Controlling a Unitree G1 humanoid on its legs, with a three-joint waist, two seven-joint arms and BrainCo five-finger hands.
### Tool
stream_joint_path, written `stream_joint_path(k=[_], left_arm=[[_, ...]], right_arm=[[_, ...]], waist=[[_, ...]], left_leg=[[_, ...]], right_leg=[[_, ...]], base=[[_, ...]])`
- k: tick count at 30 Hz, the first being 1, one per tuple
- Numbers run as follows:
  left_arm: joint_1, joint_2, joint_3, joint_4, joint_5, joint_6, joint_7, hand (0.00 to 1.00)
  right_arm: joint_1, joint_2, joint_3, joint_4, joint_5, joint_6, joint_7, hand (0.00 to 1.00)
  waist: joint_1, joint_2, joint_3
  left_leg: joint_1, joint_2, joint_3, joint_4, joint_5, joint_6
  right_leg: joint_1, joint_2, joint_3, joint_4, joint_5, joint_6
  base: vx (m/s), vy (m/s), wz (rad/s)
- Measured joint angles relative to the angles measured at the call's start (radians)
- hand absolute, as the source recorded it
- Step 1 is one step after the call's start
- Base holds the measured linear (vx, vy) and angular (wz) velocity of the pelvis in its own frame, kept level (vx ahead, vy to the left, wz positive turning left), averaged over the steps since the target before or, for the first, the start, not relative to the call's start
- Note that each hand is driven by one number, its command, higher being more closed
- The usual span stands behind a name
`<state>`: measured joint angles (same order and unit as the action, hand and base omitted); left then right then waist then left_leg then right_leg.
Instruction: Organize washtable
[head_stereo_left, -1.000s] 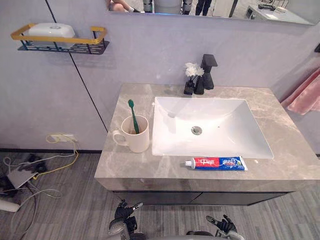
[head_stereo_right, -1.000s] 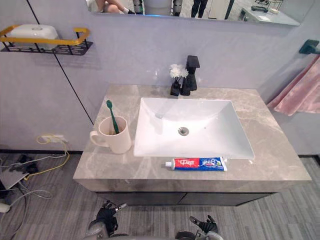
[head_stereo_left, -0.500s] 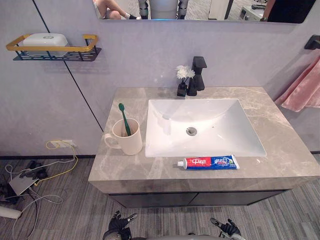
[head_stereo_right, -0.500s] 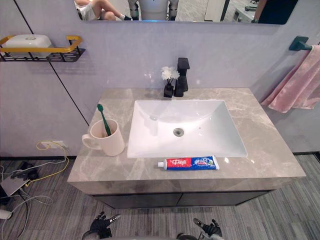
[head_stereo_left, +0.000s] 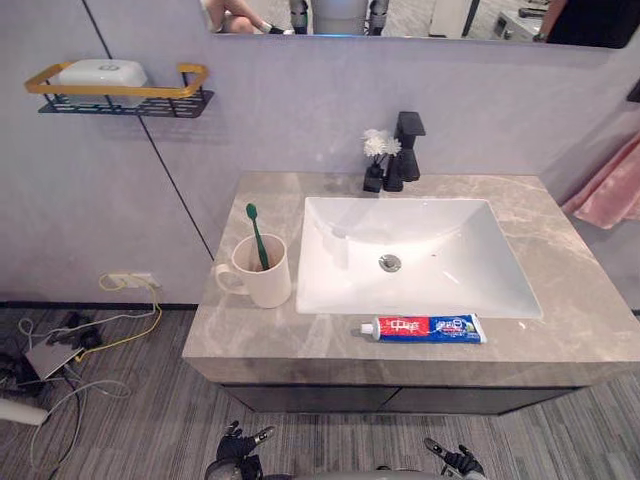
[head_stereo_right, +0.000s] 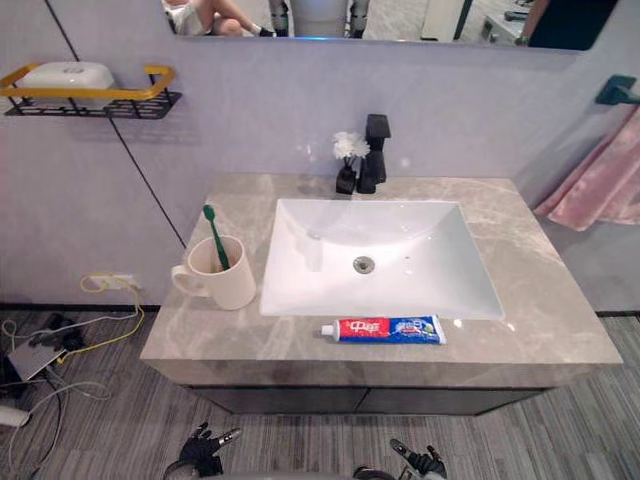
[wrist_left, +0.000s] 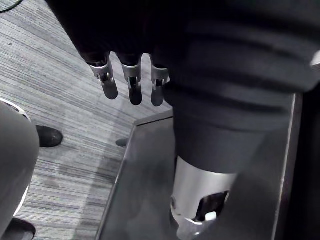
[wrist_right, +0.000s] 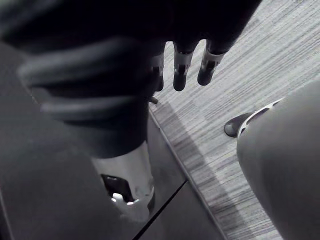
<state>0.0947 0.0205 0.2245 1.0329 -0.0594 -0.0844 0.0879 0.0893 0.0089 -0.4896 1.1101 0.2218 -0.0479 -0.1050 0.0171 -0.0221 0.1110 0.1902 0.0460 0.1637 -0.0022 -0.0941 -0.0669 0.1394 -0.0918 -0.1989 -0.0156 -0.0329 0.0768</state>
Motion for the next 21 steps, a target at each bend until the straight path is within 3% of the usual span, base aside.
stream_joint_path(k=[7,12,15,17,21], left_arm=[[0.004,0.024,0.02,0.02,-0.054,0.002,0.003,0.0],[0.04,0.034,0.163,0.025,-0.067,0.015,0.01,0.0],[0.054,0.062,0.309,0.013,-0.106,0.015,0.031,0.0],[0.064,0.088,0.423,-0.053,-0.18,0.012,0.062,0.0],[0.087,0.106,0.487,-0.333,-0.275,-0.003,0.111,0.0]], right_arm=[[0.01,-0.017,-0.056,0.015,0.045,0.015,-0.001,0.0],[0.005,-0.05,-0.132,0.015,0.045,0.015,-0.001,0.0],[0.014,-0.064,-0.188,0.015,0.053,0.016,-0.002,0.0],[0.011,-0.073,-0.221,0.013,0.058,0.015,-0.002,0.0],[0.011,-0.077,-0.225,-0.002,0.065,0.015,-0.003,0.0]], waist=[[-0.001,0.006,0.004],[-0.001,0.019,0.008],[0.0,0.023,0.009],[0.004,0.026,0.01],[0.033,0.043,0.005]], left_leg=[[-0.003,-0.005,-0.024,0.003,0.002,0.007],[-0.005,-0.005,-0.032,0.002,0.003,0.009],[-0.008,-0.007,-0.06,0.002,0.003,0.009],[-0.012,-0.007,-0.08,0.001,0.003,0.01],[-0.023,-0.01,-0.101,0.0,0.005,0.012]], right_leg=[[0.033,0.0,-0.022,-0.054,0.03,0.0],[0.038,0.0,-0.034,-0.063,0.033,-0.001],[0.055,0.001,-0.062,-0.079,0.033,0.0],[0.064,0.002,-0.082,-0.083,0.032,0.0],[0.065,0.0,-0.106,-0.083,0.028,0.0]], base=[[-0.04,-0.005,0.07],[-0.04,-0.009,0.04],[-0.01,-0.023,0.28],[0.01,-0.021,0.25],[0.0,-0.005,0.16]])
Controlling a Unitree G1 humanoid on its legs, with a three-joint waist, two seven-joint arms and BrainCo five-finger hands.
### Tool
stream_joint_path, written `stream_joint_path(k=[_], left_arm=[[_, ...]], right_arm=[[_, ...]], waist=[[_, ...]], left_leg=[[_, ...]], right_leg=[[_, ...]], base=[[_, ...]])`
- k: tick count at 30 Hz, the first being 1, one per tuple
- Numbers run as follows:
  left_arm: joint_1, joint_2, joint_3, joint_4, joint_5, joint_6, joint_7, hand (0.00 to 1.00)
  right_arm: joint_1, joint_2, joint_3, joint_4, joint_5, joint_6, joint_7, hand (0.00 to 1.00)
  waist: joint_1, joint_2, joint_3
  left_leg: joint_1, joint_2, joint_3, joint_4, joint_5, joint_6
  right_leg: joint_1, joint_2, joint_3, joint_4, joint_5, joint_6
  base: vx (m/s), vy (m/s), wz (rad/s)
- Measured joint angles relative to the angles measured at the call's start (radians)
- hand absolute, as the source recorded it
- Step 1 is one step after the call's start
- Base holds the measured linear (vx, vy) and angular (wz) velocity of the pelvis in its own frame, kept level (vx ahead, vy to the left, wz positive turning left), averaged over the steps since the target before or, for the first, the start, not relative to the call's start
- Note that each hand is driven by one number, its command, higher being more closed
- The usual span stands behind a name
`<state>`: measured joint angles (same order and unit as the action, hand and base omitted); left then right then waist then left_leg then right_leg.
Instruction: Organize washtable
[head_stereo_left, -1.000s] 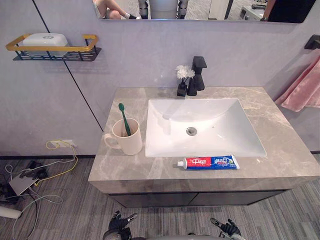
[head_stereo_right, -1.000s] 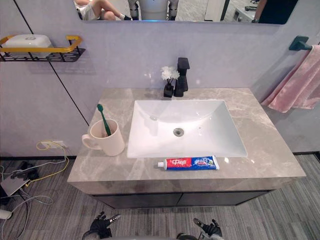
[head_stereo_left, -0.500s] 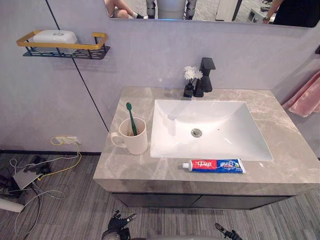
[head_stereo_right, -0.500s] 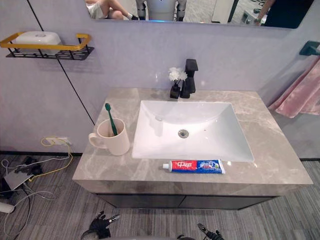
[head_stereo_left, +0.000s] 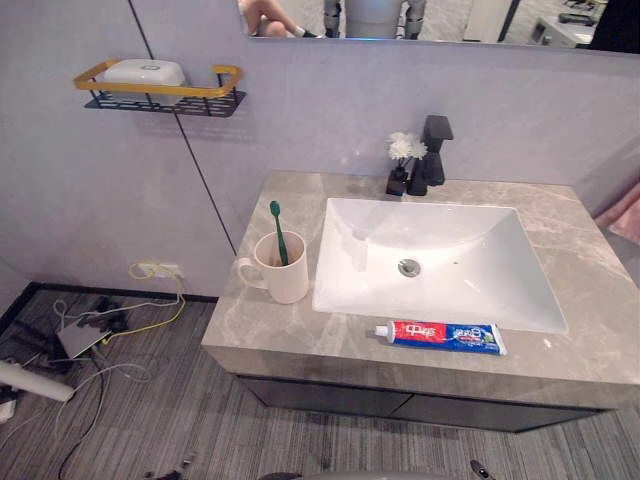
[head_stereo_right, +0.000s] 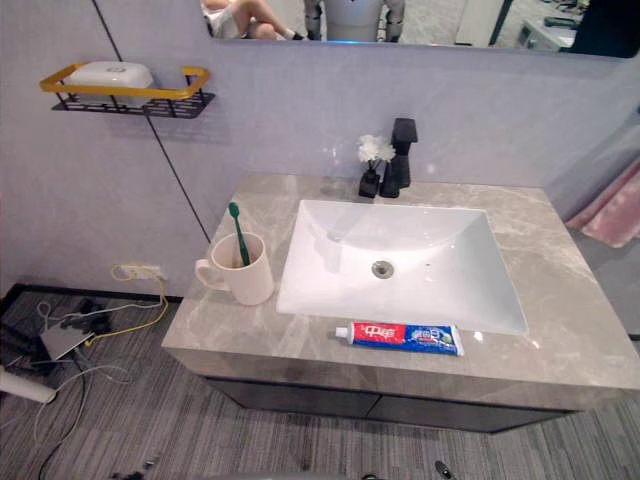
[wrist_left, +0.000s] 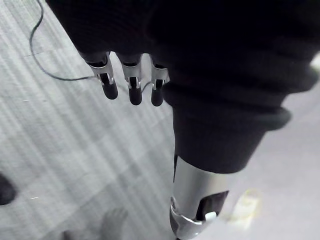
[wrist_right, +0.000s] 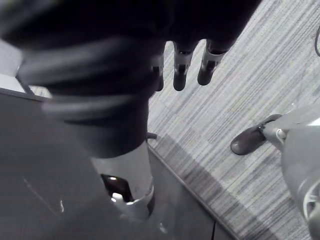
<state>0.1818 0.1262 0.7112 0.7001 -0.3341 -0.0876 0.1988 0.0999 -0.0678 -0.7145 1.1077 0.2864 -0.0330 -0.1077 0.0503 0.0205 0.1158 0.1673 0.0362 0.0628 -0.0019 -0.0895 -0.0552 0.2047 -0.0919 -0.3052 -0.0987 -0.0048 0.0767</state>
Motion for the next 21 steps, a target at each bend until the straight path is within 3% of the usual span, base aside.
stream_joint_path(k=[2,8,12,14,18,21], left_arm=[[0.004,-0.003,-0.002,-0.193,-0.03,-0.02,0.033,0.0],[0.014,-0.049,-0.043,-0.82,0.008,-0.108,0.164,0.0],[0.024,-0.075,-0.236,-1.143,0.102,-0.125,0.182,0.0],[0.039,-0.074,-0.38,-1.286,0.202,-0.137,0.167,0.0],[0.039,-0.045,-0.6,-1.399,0.313,-0.15,0.132,0.0],[0.035,0.021,-0.758,-1.4,0.379,-0.158,0.097,0.0]], right_arm=[[0.005,0.006,0.006,-0.019,0.0,0.0,-0.001,0.0],[0.019,0.026,0.038,-0.035,0.018,0.0,0.002,0.0],[0.029,0.03,0.056,-0.037,0.037,0.0,0.004,0.0],[0.028,0.03,0.067,-0.04,0.04,-0.001,0.016,0.0],[0.038,0.03,0.106,-0.038,0.039,-0.001,0.025,0.0],[0.045,0.022,0.167,-0.024,0.037,-0.001,0.026,0.0]], waist=[[0.021,0.009,-0.006],[0.043,0.019,-0.033],[0.046,0.011,-0.034],[0.045,0.012,-0.034],[0.039,0.007,-0.031],[0.02,0.006,-0.03]], left_leg=[[-0.005,-0.001,-0.01,0.0,0.001,0.001],[-0.019,-0.009,-0.055,0.022,-0.001,0.004],[-0.031,-0.018,-0.094,0.044,-0.006,0.011],[-0.031,-0.021,-0.097,0.056,-0.013,0.022],[-0.033,-0.023,-0.105,0.061,-0.013,0.022],[-0.035,-0.022,-0.104,0.062,-0.012,0.021]], right_leg=[[0.001,-0.002,-0.013,0.0,-0.001,0.0],[0.016,-0.021,-0.061,0.01,-0.021,0.011],[0.033,-0.027,-0.096,0.011,-0.024,0.011],[0.038,-0.03,-0.101,0.014,-0.026,0.013],[0.037,-0.032,-0.103,0.024,-0.027,0.015],[0.035,-0.03,-0.101,0.025,-0.029,0.016]], base=[[0.0,-0.002,0.23],[0.01,0.008,0.24],[-0.03,0.013,0.27],[-0.06,0.025,0.05],[-0.05,0.023,0.03],[-0.02,0.007,-0.01]])
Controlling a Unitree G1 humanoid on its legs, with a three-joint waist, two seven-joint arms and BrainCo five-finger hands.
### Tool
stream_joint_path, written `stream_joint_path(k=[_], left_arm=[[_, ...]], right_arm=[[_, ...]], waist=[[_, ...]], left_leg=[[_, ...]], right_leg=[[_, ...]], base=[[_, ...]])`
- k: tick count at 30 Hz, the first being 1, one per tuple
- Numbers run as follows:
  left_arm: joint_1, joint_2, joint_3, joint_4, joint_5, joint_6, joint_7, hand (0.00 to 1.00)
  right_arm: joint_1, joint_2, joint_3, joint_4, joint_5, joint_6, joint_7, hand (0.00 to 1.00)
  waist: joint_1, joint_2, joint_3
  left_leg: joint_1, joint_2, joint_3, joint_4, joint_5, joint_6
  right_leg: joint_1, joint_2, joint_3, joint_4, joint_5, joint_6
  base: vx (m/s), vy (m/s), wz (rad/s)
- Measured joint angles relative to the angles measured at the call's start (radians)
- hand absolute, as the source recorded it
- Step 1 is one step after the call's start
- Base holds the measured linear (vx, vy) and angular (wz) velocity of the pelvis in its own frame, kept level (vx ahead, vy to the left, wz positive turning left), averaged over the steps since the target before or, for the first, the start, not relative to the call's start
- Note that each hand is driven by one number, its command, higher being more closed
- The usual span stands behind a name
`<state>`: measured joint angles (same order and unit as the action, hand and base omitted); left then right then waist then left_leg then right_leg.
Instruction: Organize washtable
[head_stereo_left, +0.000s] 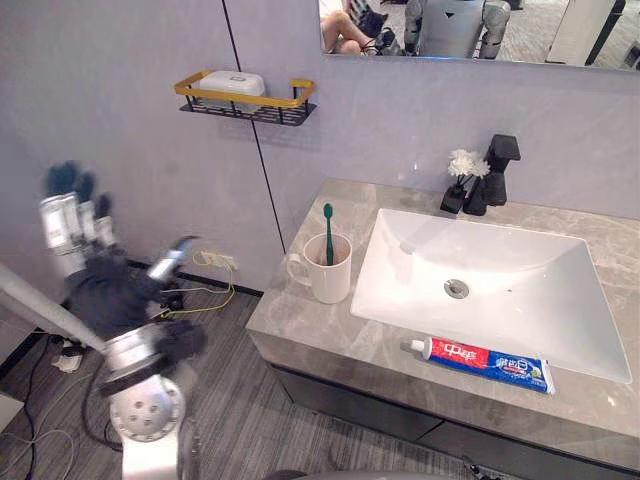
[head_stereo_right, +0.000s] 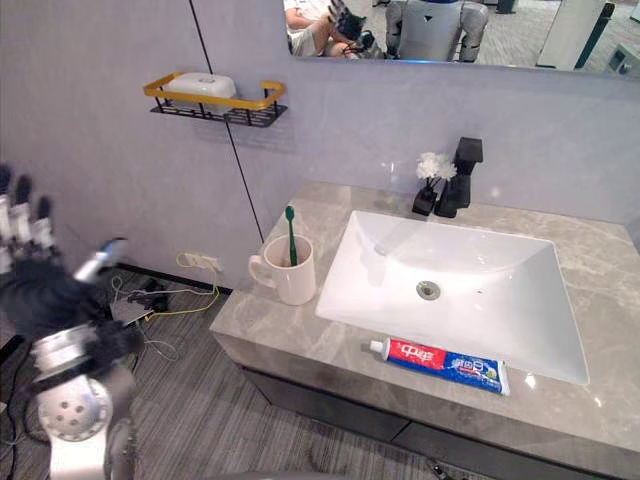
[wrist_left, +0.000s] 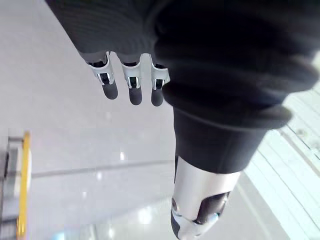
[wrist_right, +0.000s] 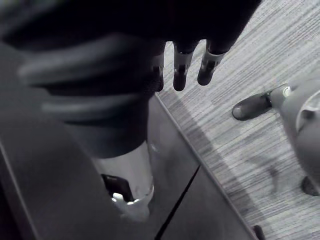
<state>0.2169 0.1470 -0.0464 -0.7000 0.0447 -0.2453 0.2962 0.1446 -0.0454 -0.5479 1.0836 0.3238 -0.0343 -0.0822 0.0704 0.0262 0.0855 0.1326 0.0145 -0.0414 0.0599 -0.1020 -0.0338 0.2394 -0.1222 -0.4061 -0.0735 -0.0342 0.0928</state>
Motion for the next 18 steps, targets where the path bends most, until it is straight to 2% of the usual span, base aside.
stream_joint_path(k=[3,8,10,12,18], left_arm=[[-0.041,0.063,-0.115,0.012,0.094,0.003,-0.03,0.0],[-0.131,0.121,-0.241,0.061,0.209,0.006,-0.083,0.0],[-0.152,0.135,-0.284,0.075,0.227,0.007,-0.101,0.0],[-0.174,0.146,-0.342,0.096,0.253,0.007,-0.107,0.0],[-0.231,0.161,-0.496,0.213,0.285,0.008,-0.15,0.0]], right_arm=[[0.003,-0.006,0.02,0.014,-0.003,-0.001,0.0,0.0],[0.015,-0.025,0.057,0.037,-0.021,-0.001,0.0,0.0],[0.017,-0.027,0.058,0.039,-0.024,-0.002,0.0,0.0],[0.016,-0.036,0.092,0.041,-0.034,-0.002,0.0,0.0],[0.017,-0.044,0.097,0.041,-0.052,-0.007,0.0,0.0]], waist=[[-0.004,0.002,-0.002],[-0.007,-0.004,-0.004],[-0.012,-0.008,-0.005],[-0.029,-0.012,-0.008],[-0.031,-0.019,-0.011]], left_leg=[[0.0,0.004,0.02,-0.004,0.0,0.0],[0.0,0.005,0.045,-0.009,0.0,0.0],[0.0,0.004,0.047,-0.009,0.0,0.0],[0.001,0.003,0.049,-0.009,0.0,0.0],[0.002,0.004,0.068,-0.01,0.0,0.0]], right_leg=[[-0.015,0.004,0.025,0.002,0.0,0.0],[-0.031,0.007,0.055,0.003,0.001,0.0],[-0.034,0.005,0.059,0.003,0.002,0.0],[-0.035,0.003,0.067,0.004,0.002,0.0],[-0.054,0.0,0.086,0.016,0.002,0.0]], base=[[-0.01,0.013,-0.17],[0.02,0.014,-0.16],[0.02,0.019,-0.15],[0.01,0.019,-0.06],[-0.03,0.015,-0.12]])
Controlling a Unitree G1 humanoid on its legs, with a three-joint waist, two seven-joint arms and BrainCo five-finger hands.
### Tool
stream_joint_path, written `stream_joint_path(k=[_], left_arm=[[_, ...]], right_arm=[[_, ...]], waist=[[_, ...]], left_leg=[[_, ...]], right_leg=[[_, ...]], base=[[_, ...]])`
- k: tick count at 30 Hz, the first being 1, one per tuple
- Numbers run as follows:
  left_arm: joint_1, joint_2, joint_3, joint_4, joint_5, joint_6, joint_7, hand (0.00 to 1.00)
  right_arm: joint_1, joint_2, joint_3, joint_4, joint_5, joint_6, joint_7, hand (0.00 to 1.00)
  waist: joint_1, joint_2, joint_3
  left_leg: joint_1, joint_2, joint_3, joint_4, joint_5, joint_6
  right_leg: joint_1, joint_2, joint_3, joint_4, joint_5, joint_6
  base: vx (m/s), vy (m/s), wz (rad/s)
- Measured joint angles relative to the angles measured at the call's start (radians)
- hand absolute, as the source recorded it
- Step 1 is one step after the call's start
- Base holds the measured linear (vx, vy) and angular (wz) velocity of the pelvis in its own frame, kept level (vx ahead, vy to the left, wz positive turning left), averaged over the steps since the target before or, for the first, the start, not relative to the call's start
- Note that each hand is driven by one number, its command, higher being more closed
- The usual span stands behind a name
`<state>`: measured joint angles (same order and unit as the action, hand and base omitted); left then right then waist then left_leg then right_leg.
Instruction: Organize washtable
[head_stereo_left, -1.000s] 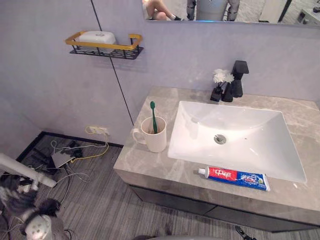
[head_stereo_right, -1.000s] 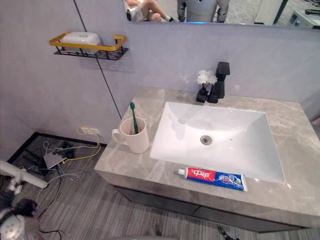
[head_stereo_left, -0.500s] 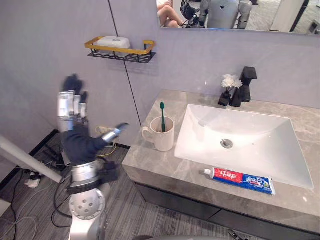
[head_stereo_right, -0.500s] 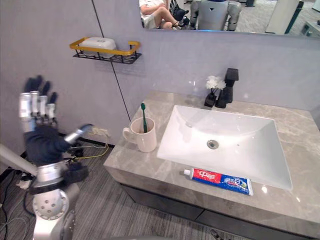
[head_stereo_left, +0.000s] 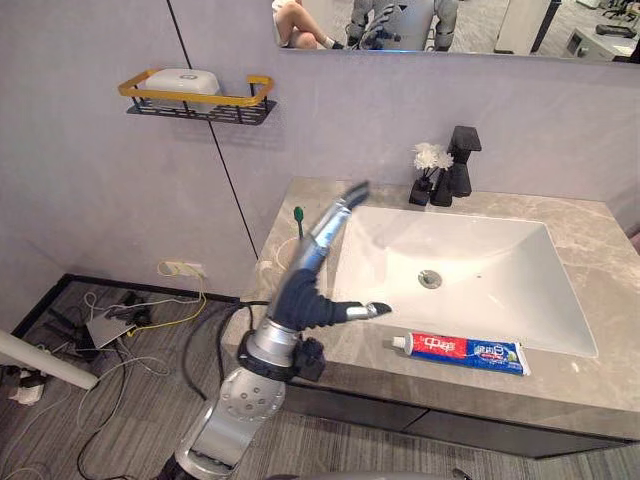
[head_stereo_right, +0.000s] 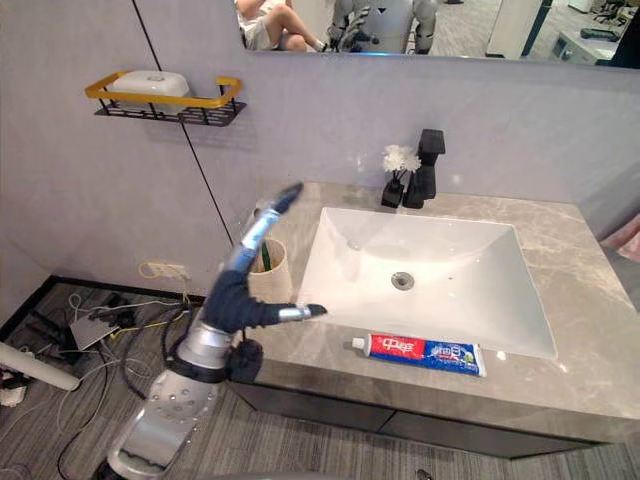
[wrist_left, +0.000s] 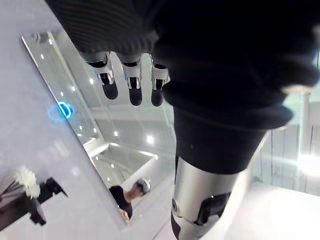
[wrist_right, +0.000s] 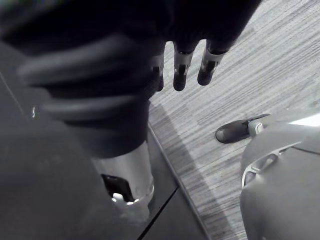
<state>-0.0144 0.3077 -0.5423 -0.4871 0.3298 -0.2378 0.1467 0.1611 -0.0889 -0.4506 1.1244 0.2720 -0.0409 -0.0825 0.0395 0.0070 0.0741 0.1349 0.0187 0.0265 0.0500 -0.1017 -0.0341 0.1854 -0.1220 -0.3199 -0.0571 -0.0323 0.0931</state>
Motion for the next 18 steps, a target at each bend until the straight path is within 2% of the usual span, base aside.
stream_joint_path(k=[4,8,13,18], left_arm=[[-0.016,0.013,-0.078,0.097,0.038,0.001,-0.062,0.0],[-0.041,0.033,-0.102,0.197,0.041,0.017,-0.102,0.0],[-0.044,0.031,-0.106,0.265,0.076,0.037,-0.123,0.0],[-0.045,0.017,-0.106,0.329,0.079,0.059,-0.123,0.0]], right_arm=[[-0.001,0.0,0.03,-0.001,-0.009,-0.001,0.0,0.0],[-0.006,-0.003,0.026,-0.002,-0.01,-0.001,0.0,0.0],[-0.006,-0.014,0.017,-0.011,-0.03,0.0,0.0,0.0],[-0.018,-0.02,0.014,-0.041,-0.034,0.003,0.0,0.0]], waist=[[-0.024,0.0,0.0],[-0.028,0.004,-0.001],[-0.033,0.018,0.004],[-0.058,0.039,0.017]], left_leg=[[0.0,0.0,0.004,-0.003,0.0,0.0],[0.003,0.001,0.006,-0.008,0.0,0.0],[0.004,0.0,0.005,-0.015,0.0,0.0],[0.006,0.001,0.003,-0.022,0.0,0.0]], right_leg=[[-0.008,-0.001,0.017,0.004,0.001,0.001],[-0.005,0.005,0.015,-0.011,0.017,-0.002],[0.007,0.007,0.01,-0.042,0.035,-0.003],[0.007,0.007,0.004,-0.042,0.035,-0.002]], base=[[-0.04,0.014,-0.06],[-0.04,0.001,-0.06],[-0.02,0.001,0.0],[0.0,0.0,0.01]])
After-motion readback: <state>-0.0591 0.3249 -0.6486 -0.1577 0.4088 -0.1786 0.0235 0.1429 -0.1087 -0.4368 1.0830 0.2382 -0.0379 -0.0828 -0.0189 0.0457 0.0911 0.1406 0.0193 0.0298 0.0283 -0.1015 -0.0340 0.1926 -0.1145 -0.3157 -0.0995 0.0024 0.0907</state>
